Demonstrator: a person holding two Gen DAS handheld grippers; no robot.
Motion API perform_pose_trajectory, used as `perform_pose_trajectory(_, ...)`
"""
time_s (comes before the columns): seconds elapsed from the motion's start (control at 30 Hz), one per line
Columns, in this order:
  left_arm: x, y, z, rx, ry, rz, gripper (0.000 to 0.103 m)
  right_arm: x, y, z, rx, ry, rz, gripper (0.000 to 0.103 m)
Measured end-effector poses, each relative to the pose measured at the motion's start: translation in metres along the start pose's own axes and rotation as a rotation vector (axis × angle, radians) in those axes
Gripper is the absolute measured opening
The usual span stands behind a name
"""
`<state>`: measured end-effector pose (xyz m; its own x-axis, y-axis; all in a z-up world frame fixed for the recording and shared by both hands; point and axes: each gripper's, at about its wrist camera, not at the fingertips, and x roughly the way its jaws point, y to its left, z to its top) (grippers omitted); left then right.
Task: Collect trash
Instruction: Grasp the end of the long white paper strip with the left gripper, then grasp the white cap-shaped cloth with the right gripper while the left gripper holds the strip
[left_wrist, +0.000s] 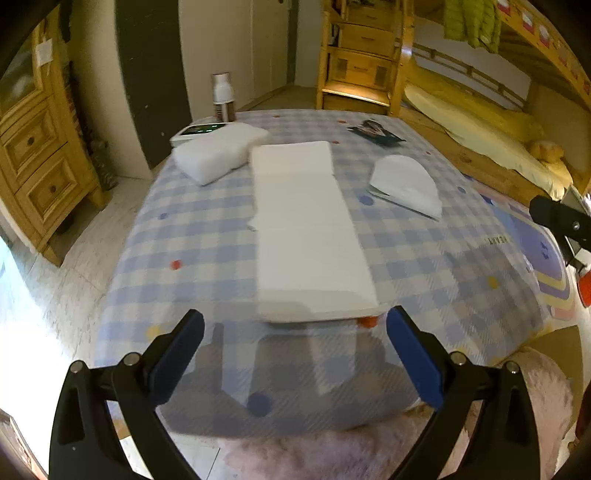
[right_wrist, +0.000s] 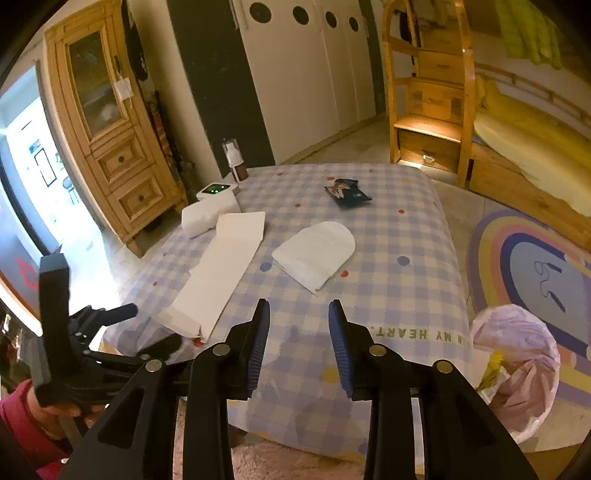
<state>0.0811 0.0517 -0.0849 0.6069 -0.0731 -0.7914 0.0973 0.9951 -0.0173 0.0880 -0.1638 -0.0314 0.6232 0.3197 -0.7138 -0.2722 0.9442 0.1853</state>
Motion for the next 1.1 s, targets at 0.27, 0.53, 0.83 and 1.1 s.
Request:
perform_pose_trajectory(0.27,0.016,-0.003,-0.001,0.002,-0.008,0.040,0.076,-0.002,-0.011,-0.007,0.024,0.001,-0.017,0.035)
perform_pose_trajectory(0.53,0.000,0.015,-0.005,-0.055,-0.052,-0.046,0.068,0.002,-0.010,-0.009,0.020,0.013,-0.003,0.035)
perform_pose_trajectory(0.83,-0.008,0.021,0.013,-0.082,-0.105,-0.090,0.067,0.030,-0.004,0.003,-0.007,0.054,0.001,0.050)
perform_pose_trajectory(1.1,0.007,0.026,0.032,-0.090,-0.091,-0.096,0.067,0.091,-0.004,0.021,-0.054,0.122,-0.043,0.052)
